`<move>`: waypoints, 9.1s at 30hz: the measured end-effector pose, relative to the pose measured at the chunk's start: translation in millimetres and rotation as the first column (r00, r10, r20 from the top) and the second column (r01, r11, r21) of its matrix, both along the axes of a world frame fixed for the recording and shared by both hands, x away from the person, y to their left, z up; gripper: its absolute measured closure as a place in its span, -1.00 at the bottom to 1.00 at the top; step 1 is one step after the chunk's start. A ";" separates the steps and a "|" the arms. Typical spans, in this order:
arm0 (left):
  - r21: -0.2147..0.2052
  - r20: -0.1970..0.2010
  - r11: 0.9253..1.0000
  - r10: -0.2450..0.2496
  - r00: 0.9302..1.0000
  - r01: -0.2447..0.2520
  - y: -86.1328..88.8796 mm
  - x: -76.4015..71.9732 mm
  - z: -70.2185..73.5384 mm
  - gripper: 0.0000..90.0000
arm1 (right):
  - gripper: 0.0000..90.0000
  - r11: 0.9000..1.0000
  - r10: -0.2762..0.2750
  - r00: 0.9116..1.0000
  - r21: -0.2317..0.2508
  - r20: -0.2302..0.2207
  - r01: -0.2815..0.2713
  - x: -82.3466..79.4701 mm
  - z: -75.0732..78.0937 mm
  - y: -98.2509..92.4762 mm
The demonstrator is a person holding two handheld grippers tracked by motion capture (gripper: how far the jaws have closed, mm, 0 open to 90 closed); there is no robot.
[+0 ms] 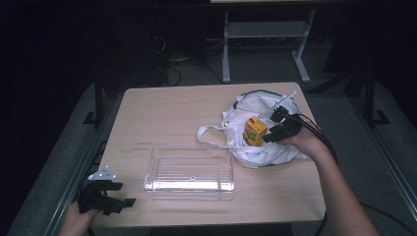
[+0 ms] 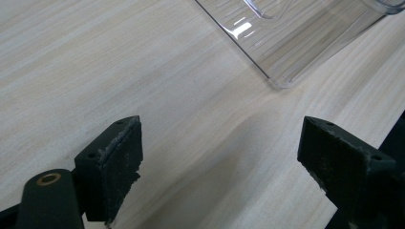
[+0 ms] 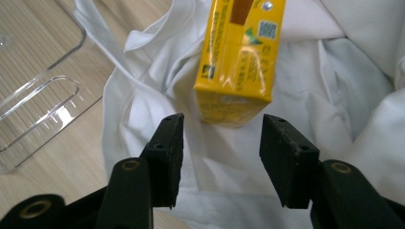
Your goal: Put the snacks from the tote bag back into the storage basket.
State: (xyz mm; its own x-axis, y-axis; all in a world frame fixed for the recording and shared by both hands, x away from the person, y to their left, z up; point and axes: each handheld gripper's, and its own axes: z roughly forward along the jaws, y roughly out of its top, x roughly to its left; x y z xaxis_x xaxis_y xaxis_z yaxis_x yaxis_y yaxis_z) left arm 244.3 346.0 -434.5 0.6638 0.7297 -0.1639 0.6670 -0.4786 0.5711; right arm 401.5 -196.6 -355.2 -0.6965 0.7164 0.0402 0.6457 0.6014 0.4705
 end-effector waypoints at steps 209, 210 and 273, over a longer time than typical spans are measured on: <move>0.004 -0.002 1.000 0.028 1.000 -0.028 10.7 -13.8 0.0 -0.66 | 0.16 0.674 0.717 0.695 -0.208 -0.043 -0.709 -3.4 10.2 159.9; 0.004 -0.003 1.000 0.028 1.000 -0.028 10.6 -13.7 -0.1 -0.66 | 0.16 0.673 0.719 0.694 -0.210 -0.038 -0.709 -3.7 9.3 159.8; -0.018 0.009 1.000 -0.008 1.000 0.008 2.4 7.2 1.7 -0.66 | -0.64 0.928 0.346 0.925 0.088 0.158 -0.363 -29.8 17.9 58.3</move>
